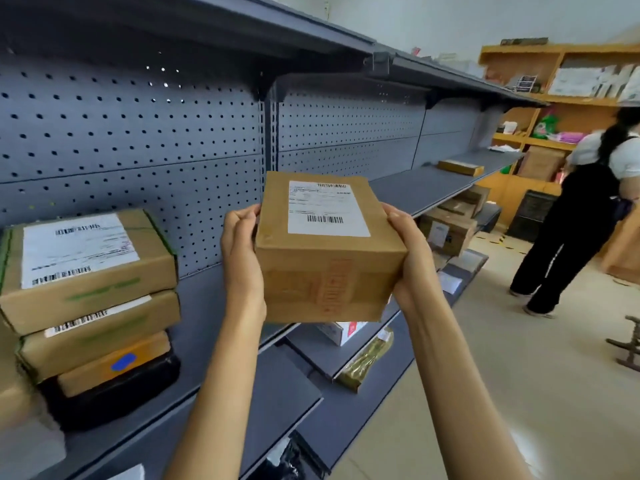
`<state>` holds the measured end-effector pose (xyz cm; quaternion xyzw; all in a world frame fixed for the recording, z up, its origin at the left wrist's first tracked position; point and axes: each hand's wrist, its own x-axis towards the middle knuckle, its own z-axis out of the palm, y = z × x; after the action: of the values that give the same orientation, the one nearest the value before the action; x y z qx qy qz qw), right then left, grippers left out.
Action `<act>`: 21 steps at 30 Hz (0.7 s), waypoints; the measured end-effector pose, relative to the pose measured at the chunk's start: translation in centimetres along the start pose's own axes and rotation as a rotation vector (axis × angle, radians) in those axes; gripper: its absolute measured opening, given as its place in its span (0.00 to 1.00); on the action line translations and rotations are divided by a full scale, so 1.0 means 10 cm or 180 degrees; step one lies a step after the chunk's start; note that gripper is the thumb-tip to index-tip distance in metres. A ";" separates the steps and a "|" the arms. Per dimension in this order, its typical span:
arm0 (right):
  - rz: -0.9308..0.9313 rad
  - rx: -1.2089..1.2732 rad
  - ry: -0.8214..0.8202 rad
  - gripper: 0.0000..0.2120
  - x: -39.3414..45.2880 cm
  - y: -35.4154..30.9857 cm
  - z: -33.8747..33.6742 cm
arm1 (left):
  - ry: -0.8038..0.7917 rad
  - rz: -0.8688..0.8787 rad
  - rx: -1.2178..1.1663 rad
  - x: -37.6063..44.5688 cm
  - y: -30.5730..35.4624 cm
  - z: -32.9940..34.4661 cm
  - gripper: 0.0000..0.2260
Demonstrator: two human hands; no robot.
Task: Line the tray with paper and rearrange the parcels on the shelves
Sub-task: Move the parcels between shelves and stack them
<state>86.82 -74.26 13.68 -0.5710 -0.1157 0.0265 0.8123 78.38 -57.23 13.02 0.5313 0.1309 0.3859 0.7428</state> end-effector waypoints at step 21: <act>0.1143 0.0121 -0.1317 0.17 1.18 1.42 0.79 | 0.0909 -0.0322 0.1040 0.82 -0.66 -0.53 0.26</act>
<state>97.84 -59.95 4.84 -0.5495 -0.1756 0.2884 0.7642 83.56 -48.65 6.83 0.5773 0.3220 0.3931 0.6391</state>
